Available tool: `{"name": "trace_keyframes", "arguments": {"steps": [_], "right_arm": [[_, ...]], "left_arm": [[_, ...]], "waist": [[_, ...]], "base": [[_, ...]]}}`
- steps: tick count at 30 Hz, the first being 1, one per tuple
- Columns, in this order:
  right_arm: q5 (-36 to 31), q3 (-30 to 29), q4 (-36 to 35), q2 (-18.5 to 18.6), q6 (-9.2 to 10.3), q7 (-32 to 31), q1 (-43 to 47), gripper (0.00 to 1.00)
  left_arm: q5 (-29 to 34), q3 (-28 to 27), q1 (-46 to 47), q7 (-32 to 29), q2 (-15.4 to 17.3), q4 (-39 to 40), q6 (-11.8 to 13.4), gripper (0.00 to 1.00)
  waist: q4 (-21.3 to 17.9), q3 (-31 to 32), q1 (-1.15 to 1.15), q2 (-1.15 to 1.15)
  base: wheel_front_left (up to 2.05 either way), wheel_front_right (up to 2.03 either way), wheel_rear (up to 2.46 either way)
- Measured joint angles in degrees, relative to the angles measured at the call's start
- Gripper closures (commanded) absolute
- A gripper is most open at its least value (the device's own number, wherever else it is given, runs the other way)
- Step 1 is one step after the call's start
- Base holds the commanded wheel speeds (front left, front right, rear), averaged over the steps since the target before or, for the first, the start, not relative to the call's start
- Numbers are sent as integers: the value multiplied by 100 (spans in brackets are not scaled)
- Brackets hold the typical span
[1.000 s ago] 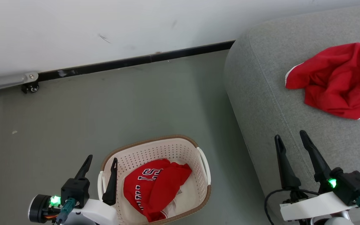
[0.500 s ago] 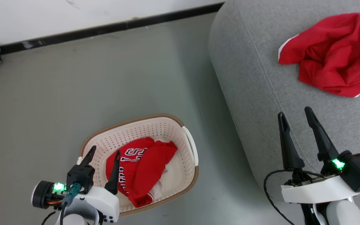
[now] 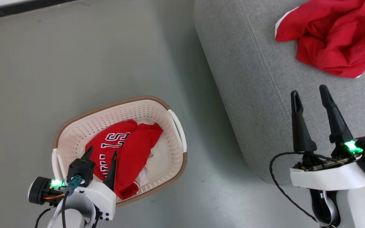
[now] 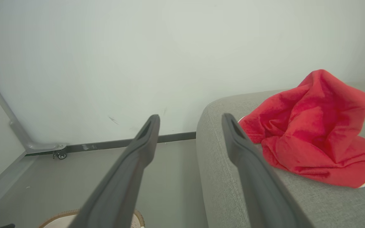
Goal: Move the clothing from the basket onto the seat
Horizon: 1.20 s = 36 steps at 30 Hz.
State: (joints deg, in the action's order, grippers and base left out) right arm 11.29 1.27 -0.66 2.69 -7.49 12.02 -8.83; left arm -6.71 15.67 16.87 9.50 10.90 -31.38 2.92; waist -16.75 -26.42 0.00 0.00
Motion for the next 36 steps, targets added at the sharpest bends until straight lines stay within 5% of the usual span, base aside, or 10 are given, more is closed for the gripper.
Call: {"name": "trace_keyframes", "arguments": {"steps": [23,36], "right_arm": [[142,-15,133,-4,0,160,-887,0],[346,86,424,-8,0,212,-1170,0]], "left_arm": [[151,133,166,-403,376,-388,-246,0],[474,578,593,-1218,703,-387,-702,0]], "waist": [[-482,-983,0,0],[-645,-1344,0,0]], "base": [[0,0,0],[0,0,0]]}}
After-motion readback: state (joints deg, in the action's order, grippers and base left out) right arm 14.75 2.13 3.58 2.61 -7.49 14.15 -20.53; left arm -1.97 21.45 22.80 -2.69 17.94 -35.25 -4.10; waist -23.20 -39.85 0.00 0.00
